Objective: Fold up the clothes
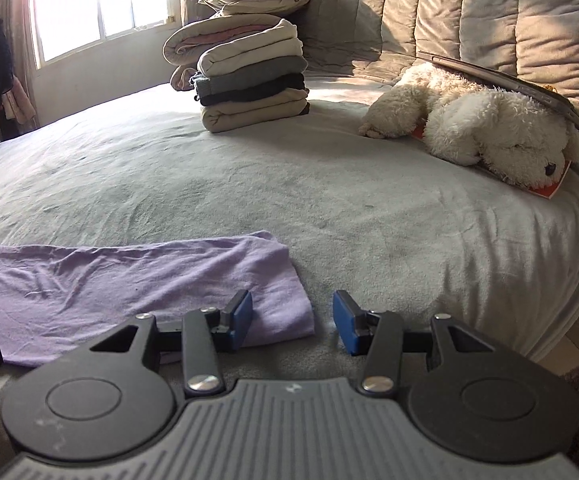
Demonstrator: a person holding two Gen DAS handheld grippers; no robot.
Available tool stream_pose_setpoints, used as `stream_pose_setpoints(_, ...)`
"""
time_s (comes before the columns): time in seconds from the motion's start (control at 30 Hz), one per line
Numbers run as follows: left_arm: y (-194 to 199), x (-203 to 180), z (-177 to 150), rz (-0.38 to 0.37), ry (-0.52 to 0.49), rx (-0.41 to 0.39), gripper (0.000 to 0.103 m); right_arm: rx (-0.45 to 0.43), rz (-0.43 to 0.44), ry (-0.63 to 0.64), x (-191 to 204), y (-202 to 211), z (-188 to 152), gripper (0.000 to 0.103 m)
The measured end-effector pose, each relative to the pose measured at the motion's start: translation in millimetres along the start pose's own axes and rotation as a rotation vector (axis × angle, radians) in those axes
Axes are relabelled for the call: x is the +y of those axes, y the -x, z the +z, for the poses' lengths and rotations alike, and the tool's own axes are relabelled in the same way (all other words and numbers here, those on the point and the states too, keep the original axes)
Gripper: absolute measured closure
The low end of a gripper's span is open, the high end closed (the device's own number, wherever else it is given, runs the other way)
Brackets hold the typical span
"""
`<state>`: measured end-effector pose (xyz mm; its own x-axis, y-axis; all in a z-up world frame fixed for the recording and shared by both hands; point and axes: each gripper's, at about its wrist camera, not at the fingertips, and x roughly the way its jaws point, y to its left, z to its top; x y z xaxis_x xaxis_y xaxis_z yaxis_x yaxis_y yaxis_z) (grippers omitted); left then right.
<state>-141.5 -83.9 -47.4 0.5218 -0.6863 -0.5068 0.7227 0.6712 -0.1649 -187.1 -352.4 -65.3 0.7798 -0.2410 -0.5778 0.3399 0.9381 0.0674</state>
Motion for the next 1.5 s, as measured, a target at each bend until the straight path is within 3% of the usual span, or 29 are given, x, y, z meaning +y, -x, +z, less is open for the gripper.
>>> stream_pose_setpoints(0.2,-8.8,8.1,-1.7,0.037,0.008,0.04,0.068,0.002,-0.02,0.032,6.1,0.9,-1.9,0.052)
stream_pose_setpoints(0.27,-12.5,8.5,-2.9,0.045,0.001,0.057,0.066,0.012,-0.009,0.026,2.8,2.3,0.6,0.056)
stream_pose_setpoints(0.3,-14.4,6.8,-4.0,0.05,-0.009,0.06,0.066,0.018,-0.006,0.029,0.7,2.2,1.1,0.065)
stream_pose_setpoints(0.33,-15.6,5.0,-4.5,0.05,-0.019,0.061,0.065,0.024,-0.001,0.034,-1.0,1.1,1.1,0.082)
stream_pose_setpoints(0.4,-17.2,1.8,-4.4,0.046,-0.032,0.062,0.065,0.029,0.025,0.027,-2.1,1.0,2.5,0.099)
stream_pose_setpoints(0.57,-19.5,-2.4,-4.4,0.032,-0.053,0.074,0.065,0.006,0.045,0.006,-4.5,6.9,9.1,0.099)
stream_pose_setpoints(0.67,-22.3,-6.5,-3.3,0.036,-0.096,0.098,0.064,0.046,0.037,-0.013,-8.9,-5.4,4.0,0.099)
stream_pose_setpoints(0.77,-20.0,-2.7,-1.3,0.028,-0.07,0.097,0.063,0.033,0.041,-0.036,-9.3,-1.9,4.2,0.095)
stream_pose_setpoints(0.87,-15.3,2.3,3.7,0.027,-0.028,0.092,0.063,0.021,0.052,-0.112,-16.1,4.9,7.9,0.074)
stream_pose_setpoints(0.9,-13.1,4.4,7.4,0.034,-0.006,0.085,0.063,0.013,0.053,-0.135,-18.4,7.2,8.6,0.059)
stream_pose_setpoints(0.93,-11.0,6.5,11.2,0.042,0.015,0.079,0.063,0.007,0.051,-0.147,-19.3,8.6,8.8,0.054)
stream_pose_setpoints(1.1,-3.2,17.4,27.4,0.093,0.06,0.09,0.061,0.017,0.026,-0.086,-5.6,2.3,3.8,0.056)
stream_pose_setpoints(1.17,0.0,22.2,31.1,0.122,0.046,0.099,0.058,0.026,0.008,-0.03,4.4,-2.3,0.7,0.071)
stream_pose_setpoints(1.23,2.6,31.0,33.1,0.147,0.038,0.118,0.054,0.029,0.012,-0.013,11.5,-3.4,1.5,0.094)
stream_pose_setpoints(1.37,9.0,57.0,29.7,0.155,0.074,0.142,0.054,0.022,0.039,-0.017,22.8,0.5,11.6,0.097)
stream_pose_setpoints(1.5,13.1,90.6,30.0,0.071,0.241,0.142,0.054,0.0,0.078,0.008,41.7,7.6,26.2,0.097)
